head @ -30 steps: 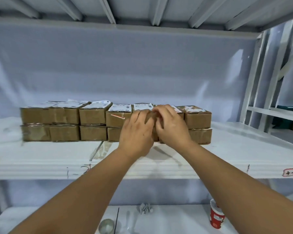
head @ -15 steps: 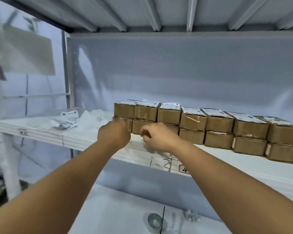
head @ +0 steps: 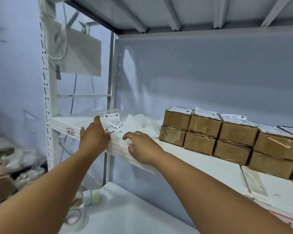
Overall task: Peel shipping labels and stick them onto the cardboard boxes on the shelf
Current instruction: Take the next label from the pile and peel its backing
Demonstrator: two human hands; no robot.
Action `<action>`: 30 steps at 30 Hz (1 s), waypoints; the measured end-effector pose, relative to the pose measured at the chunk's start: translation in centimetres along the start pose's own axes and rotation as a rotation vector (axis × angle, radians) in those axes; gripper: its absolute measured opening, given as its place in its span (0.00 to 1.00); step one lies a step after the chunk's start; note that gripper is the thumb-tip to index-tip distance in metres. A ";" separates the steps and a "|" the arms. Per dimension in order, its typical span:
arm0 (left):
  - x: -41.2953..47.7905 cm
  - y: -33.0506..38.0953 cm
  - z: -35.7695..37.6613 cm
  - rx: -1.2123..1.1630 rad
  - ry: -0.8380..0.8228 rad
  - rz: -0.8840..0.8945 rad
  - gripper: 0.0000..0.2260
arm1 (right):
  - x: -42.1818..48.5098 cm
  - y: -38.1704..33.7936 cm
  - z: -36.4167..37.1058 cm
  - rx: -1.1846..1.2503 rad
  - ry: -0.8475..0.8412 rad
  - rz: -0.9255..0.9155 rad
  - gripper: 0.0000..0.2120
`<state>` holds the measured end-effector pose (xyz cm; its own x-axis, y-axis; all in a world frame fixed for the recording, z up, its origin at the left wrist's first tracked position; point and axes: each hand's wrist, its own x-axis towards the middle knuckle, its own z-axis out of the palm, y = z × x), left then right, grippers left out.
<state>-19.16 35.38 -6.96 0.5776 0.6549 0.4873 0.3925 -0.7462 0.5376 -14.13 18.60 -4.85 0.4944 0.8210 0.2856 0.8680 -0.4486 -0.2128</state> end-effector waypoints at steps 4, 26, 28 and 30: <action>0.5 -1.4 1.7 -0.130 -0.030 -0.019 0.28 | 3.3 -0.5 1.5 0.093 0.038 0.034 0.16; 0.8 -2.4 2.7 -0.606 0.021 0.160 0.39 | 9.7 -1.1 3.6 0.061 0.100 0.179 0.20; 1.0 -2.1 2.6 -0.609 0.008 0.188 0.39 | 9.6 -1.2 3.5 0.064 0.114 0.180 0.19; 1.1 -1.9 2.5 -0.613 -0.006 0.185 0.38 | 9.7 -1.2 3.6 0.106 0.172 0.176 0.14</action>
<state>-17.43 37.22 -9.13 0.6010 0.5202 0.6068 -0.1935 -0.6419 0.7420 -10.48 28.38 -5.17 0.6457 0.6577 0.3880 0.7628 -0.5323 -0.3671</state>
